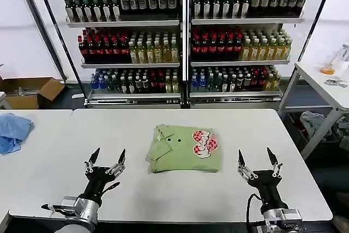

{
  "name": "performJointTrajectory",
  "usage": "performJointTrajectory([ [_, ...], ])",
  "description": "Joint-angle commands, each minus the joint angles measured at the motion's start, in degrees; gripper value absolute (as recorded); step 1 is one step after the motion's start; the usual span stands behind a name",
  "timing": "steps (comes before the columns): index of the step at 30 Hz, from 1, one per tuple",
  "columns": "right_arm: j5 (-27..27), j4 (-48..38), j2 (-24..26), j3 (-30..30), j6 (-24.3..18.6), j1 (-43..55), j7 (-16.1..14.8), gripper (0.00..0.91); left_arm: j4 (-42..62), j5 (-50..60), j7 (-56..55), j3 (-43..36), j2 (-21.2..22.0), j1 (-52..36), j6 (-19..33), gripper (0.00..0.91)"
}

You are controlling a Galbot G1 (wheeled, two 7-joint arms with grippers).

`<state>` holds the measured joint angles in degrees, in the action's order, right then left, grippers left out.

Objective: Fold and organize the clothes.

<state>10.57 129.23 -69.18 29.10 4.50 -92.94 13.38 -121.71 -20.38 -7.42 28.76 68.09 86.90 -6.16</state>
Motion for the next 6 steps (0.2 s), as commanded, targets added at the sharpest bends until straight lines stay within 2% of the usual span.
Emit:
performJointTrajectory([
  [1, -1.16, 1.22, 0.04, 0.96, -0.77, -2.08, 0.66, 0.907, -0.24, -0.33, 0.30, 1.06, -0.42, 0.55, 0.00, 0.907],
  [6, -1.57, 1.28, -0.56, 1.73, -1.03, -2.87, 0.22, 0.907, -0.49, -0.46, 0.68, 1.55, -0.71, 1.09, -0.07, 0.907],
])
